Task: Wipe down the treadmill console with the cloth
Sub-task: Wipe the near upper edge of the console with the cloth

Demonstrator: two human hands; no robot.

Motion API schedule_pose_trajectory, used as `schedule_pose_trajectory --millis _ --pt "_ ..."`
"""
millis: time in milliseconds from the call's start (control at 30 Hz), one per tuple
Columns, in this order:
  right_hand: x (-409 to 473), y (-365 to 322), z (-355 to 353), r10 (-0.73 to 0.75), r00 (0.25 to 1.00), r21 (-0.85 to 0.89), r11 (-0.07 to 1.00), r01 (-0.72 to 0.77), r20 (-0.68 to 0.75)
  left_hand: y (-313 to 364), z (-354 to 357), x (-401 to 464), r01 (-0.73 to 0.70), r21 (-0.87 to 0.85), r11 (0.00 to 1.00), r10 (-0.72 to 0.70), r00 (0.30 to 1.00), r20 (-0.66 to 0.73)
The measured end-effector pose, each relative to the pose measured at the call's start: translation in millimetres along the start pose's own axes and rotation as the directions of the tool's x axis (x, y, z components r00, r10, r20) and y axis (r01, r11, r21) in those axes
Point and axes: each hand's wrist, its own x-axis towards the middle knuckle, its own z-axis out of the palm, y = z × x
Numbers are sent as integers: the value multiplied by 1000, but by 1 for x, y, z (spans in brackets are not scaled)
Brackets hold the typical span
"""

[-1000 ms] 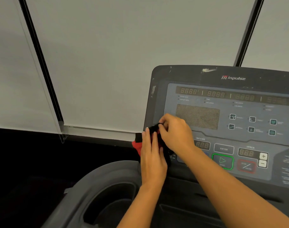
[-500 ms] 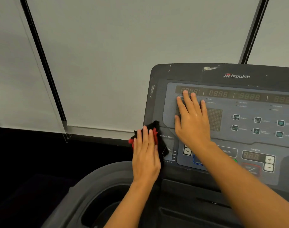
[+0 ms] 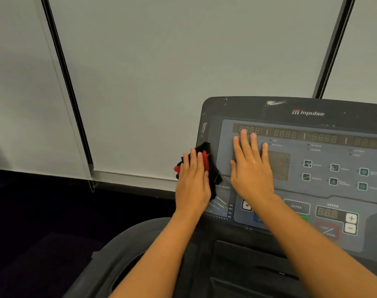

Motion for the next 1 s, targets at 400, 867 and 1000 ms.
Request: schedule_pose_trajectory --millis 400,867,1000 --pt "7 3 -6 4 1000 -12 1000 -3 31 8 -6 31 -26 -22 999 26 1000 0" --pt "46 14 -10 48 996 -90 995 -41 76 5 -15 61 -187 98 977 190 982 -18" --pt "48 14 -11 52 994 -88 995 -44 97 18 -21 100 -150 100 984 155 987 -44"
